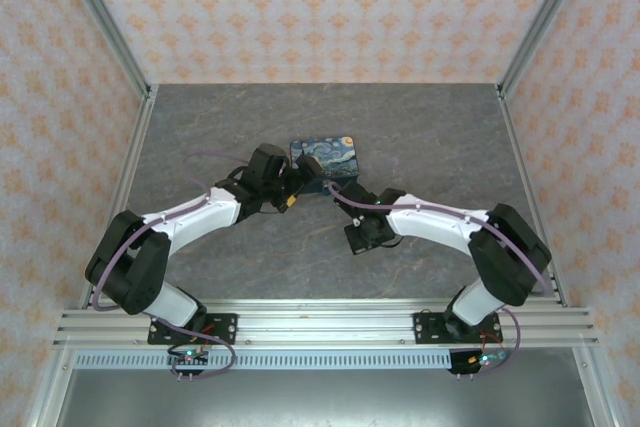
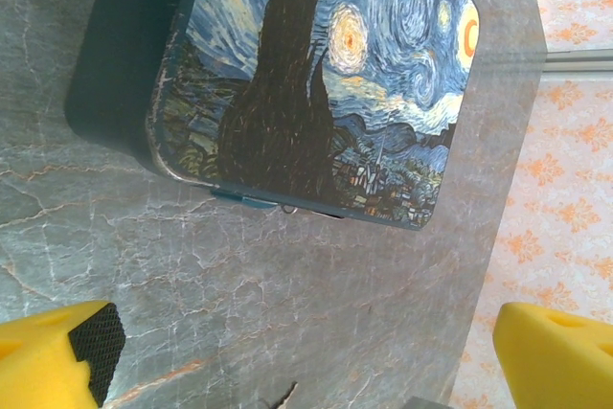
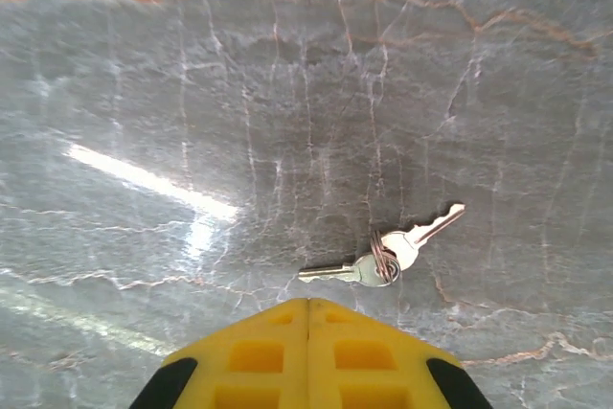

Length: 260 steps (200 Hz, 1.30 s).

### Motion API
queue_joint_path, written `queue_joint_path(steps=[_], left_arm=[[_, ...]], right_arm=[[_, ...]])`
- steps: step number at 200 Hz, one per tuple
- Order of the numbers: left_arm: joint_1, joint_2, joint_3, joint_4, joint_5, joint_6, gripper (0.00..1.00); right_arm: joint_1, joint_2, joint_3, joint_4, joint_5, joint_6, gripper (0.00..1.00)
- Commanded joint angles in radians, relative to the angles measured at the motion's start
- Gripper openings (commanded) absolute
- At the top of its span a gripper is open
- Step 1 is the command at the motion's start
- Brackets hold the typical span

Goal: Unlock a padlock with a key

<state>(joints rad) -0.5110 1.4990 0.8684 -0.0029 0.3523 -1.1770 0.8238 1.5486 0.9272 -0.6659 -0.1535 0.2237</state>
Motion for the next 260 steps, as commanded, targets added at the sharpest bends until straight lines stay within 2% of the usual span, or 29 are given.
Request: queue_joint_path(steps=[1,16,19,32,40,48,60,102,134,179,260], left_arm=[[-0.006,0.007,0.024,-0.02,-0.007,0.028,1.0],[-0.006,0.006,0.021,-0.017,-0.007,0.027,1.0],[-0.006,0.007,0.021,-0.016,-0.007,0.027,1.0],[-0.006,0.006,0.019,-0.016,-0.006,0.027,1.0],[-0.006,0.004,0.019,-0.015,-0.008,0.027,1.0],[-0.006,0.004,0.018,-0.014,-0.008,0.025,1.0],[-0.006,0.004,0.018,-0.015,-0.008,0.027,1.0],[-0.006,0.006,0.016,-0.007,-0.01,0.032,1.0],[-0.005,0.012,0.013,0.003,-0.009,0.036,1.0],[0.013,0.021,0.0,0.038,0.012,0.041,1.0],[0.081,0.016,-0.056,0.123,0.079,0.04,1.0]], right_arm=[[-0.009,-0.037,-0.016,-0.015,0.017,0.033,0.0],[-0.019,-0.041,-0.021,-0.012,0.03,0.047,0.01],[-0.023,-0.043,-0.023,-0.011,0.035,0.05,0.05],[-0.043,-0.044,-0.025,-0.008,0.061,0.083,0.38],[-0.058,-0.048,-0.03,-0.004,0.077,0.115,0.53],[-0.075,-0.055,-0.037,0.011,0.083,0.154,0.61],[-0.095,-0.067,-0.06,0.054,0.069,0.219,0.66],[-0.098,-0.076,-0.096,0.146,0.078,0.45,0.67],[-0.078,-0.063,-0.088,0.137,0.119,0.591,0.67],[-0.039,-0.011,-0.023,0.038,0.182,0.707,0.65],[-0.026,0.148,0.065,0.011,0.143,0.802,0.57]])
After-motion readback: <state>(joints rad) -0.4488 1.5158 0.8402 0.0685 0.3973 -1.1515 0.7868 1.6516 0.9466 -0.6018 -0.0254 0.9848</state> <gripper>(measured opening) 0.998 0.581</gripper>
